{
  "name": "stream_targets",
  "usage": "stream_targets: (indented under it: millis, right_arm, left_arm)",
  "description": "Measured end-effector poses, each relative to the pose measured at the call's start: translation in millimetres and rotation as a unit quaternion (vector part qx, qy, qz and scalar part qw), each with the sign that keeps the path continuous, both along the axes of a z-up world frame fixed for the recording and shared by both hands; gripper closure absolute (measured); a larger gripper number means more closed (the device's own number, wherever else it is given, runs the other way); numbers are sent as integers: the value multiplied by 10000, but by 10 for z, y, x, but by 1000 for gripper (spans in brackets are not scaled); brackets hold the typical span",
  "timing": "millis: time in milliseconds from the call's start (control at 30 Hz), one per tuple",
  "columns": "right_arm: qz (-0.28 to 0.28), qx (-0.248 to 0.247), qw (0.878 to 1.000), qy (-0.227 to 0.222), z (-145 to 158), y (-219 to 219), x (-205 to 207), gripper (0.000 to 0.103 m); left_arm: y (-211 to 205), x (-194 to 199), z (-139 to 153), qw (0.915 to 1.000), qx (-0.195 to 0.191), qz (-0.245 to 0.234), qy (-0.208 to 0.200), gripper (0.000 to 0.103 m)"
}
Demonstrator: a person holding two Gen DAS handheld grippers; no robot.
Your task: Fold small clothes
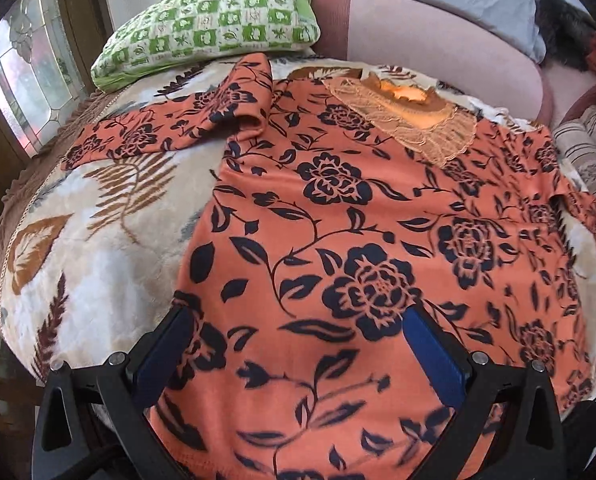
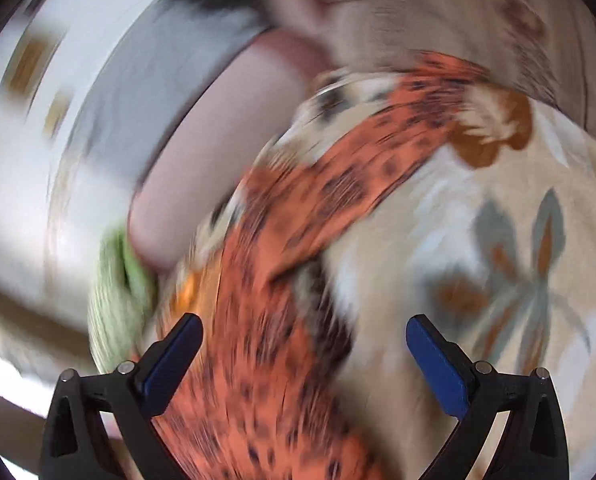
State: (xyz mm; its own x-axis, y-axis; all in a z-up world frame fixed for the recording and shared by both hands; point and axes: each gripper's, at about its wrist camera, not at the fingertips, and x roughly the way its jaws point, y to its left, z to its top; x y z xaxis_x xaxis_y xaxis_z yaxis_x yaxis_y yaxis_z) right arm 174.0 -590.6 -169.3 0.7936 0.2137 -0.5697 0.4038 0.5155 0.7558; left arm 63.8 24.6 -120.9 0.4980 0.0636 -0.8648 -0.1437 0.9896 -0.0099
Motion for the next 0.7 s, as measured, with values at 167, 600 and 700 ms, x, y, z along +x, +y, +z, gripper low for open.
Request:
stream_targets:
  millis: [167,600,700]
  right_arm:
    - [-744,649,9951,100,-316,-794,548,16]
    - [-1359,-499,9851,928,-321,-1307,1233,94]
    - [-736,-1512,9850,374,297,-879,1335,96]
  left_arm:
    - [-17,214,-122,10000,13,-34,49,0]
    - [12,416,-539,9995,100,-302,24,0]
    - [40,403,-557,9998,-28,-210,-64,0]
